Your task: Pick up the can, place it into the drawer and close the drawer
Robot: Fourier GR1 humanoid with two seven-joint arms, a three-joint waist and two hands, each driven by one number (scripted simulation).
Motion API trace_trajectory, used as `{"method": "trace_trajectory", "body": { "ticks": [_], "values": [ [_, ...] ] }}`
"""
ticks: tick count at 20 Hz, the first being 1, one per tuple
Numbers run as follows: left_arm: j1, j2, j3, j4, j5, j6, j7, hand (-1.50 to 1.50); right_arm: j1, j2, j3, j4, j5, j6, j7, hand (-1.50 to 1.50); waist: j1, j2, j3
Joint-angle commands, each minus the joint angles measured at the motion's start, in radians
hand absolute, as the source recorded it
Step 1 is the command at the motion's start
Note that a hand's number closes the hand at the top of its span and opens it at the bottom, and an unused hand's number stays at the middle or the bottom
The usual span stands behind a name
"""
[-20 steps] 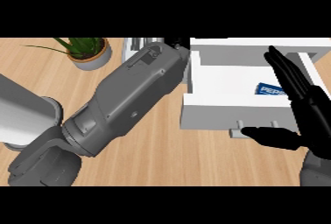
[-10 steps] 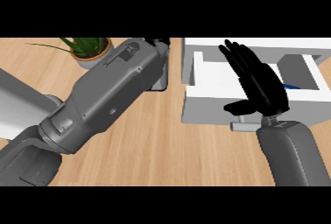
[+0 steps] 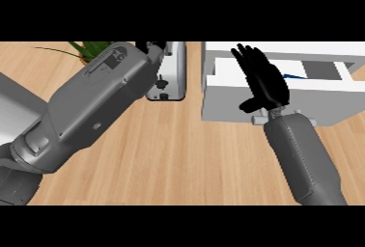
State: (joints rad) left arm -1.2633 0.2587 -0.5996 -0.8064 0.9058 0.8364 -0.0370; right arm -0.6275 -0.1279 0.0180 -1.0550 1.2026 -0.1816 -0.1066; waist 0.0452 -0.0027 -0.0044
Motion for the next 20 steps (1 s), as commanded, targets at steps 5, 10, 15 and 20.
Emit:
{"method": "trace_trajectory", "body": {
  "ticks": [5,10,15,20],
  "values": [
    [0.013,0.078,-0.005,-0.123,-0.028,0.015,0.104,-1.50,-0.075,-0.002,-0.056,0.339,0.078,-0.271,-0.029,-1.50,0.008,0.013,0.007],
    [0.086,0.107,0.013,-0.189,-0.037,0.009,0.101,-1.50,-0.192,0.014,-0.095,0.473,0.096,-0.358,-0.001,-1.50,0.019,0.015,0.006],
    [0.118,0.136,0.021,-0.235,-0.055,0.004,0.097,-1.50,-0.294,-0.018,-0.160,0.586,0.068,-0.438,-0.033,-1.50,0.034,0.023,0.007],
    [0.115,0.151,0.037,-0.251,-0.066,-0.009,0.115,-1.50,-0.386,-0.064,-0.187,0.691,0.080,-0.483,-0.052,-1.50,0.038,0.032,0.007]
  ]
}}
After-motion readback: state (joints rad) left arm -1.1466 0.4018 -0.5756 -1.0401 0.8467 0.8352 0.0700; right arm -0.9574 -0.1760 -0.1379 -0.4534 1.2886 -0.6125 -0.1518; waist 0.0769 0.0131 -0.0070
